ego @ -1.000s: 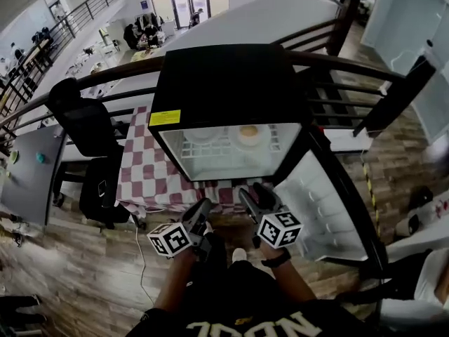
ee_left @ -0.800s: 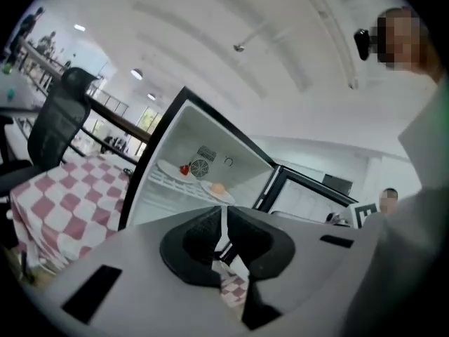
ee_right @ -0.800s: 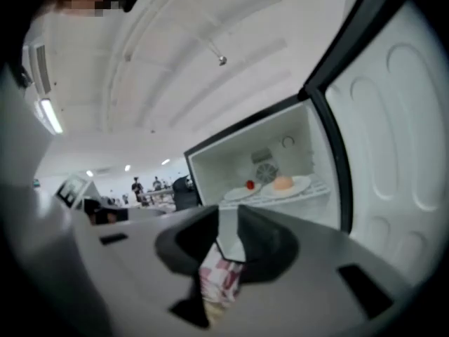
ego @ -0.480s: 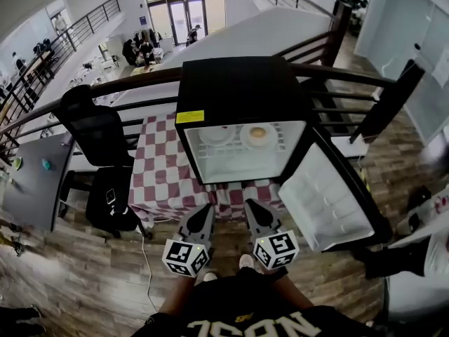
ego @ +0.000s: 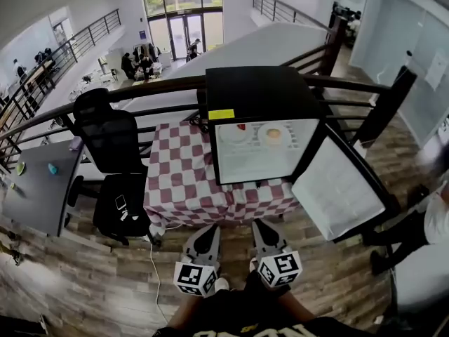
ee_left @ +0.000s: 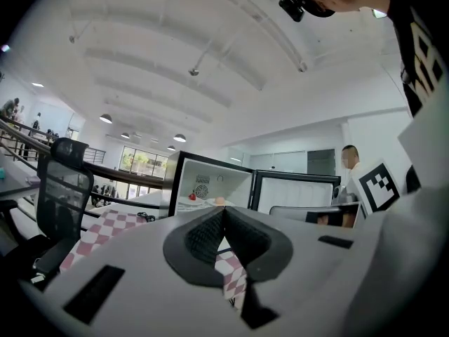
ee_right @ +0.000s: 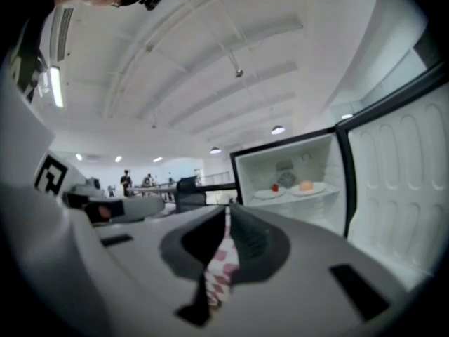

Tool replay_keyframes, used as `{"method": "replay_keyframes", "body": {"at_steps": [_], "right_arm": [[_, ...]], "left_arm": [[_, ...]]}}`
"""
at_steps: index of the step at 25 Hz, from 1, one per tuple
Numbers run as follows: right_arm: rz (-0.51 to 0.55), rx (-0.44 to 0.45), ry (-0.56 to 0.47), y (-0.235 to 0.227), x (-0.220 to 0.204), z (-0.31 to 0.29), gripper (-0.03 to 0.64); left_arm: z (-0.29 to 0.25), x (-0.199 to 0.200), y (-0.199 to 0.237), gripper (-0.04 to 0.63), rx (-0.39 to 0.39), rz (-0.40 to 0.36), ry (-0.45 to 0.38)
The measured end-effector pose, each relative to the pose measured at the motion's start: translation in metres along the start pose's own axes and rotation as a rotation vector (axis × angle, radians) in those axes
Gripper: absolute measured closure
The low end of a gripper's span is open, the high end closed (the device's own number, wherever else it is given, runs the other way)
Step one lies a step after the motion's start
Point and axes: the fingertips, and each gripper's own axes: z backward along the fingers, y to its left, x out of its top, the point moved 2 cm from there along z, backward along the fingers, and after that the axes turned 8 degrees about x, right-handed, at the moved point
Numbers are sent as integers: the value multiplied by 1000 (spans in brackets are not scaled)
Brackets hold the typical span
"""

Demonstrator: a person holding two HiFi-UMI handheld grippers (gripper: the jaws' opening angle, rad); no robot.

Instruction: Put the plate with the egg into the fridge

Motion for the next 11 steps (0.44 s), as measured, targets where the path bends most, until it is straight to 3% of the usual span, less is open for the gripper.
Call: {"method": "replay_keyframes", "body": {"at_steps": [6,11], "right_arm": [[11,-49,87,37,-38,41,583],[-5,-36,191,63,-83,63,583]], "left_arm": [[37,-31,2,572,-45,45,41],[69,-58,6,572,-44,93,71]]}}
